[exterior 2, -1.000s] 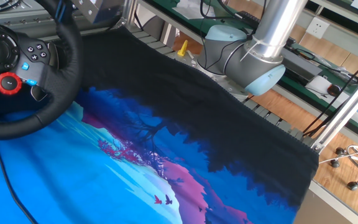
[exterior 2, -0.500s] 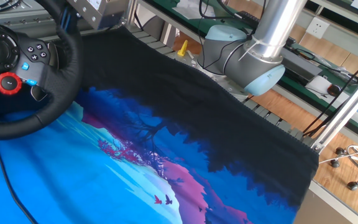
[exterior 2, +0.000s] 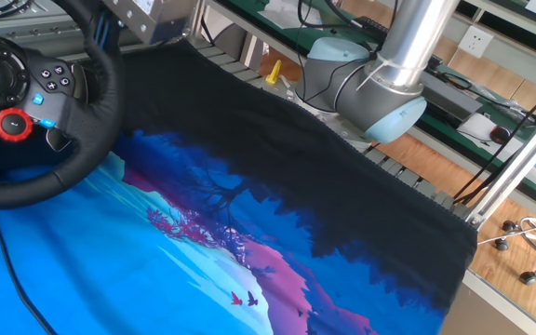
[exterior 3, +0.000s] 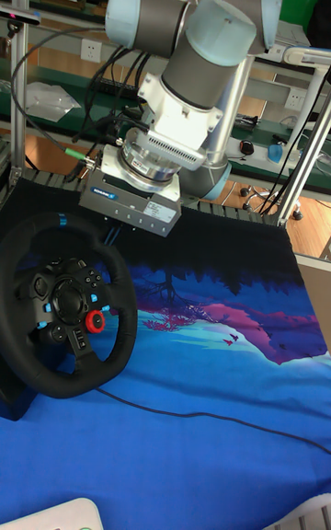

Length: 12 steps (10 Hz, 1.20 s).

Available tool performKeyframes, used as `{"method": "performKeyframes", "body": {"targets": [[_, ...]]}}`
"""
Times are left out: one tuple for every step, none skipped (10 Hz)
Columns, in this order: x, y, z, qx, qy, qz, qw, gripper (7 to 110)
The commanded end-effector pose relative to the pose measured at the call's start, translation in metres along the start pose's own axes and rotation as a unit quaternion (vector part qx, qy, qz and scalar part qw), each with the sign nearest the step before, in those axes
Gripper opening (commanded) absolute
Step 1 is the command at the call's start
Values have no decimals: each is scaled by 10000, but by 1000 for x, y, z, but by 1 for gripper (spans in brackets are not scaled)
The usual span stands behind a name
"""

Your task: Rotate the steering wheel 90 degrees clockwise

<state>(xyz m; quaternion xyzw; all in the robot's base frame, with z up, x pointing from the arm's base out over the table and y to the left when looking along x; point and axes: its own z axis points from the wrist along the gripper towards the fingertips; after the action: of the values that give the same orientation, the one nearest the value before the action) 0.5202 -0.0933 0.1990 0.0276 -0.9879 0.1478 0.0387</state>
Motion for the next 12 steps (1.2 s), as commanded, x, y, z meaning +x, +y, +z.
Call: {"method": "performKeyframes", "body": {"targets": [[0,-11,-9,159,-41,-74,9998,7],[5,-9,-7,130,42,-74,9999,7],[12,-12,-3,150,175,-99,9997,7],[15,-14,-1,196,256,-115,9994,7],[19,-10,0,114,326,-105,9993,7],[20,-7,3,73,369,-101,9992,7],[16,-6,9,76,330,-94,9994,7],[15,-4,11,62,314,-88,9995,7],[15,0,9,54,335,-42,9994,7],[14,6,9,80,336,29,9994,7],[9,11,13,70,273,96,9996,7],[5,12,16,67,211,109,9997,7]]}}
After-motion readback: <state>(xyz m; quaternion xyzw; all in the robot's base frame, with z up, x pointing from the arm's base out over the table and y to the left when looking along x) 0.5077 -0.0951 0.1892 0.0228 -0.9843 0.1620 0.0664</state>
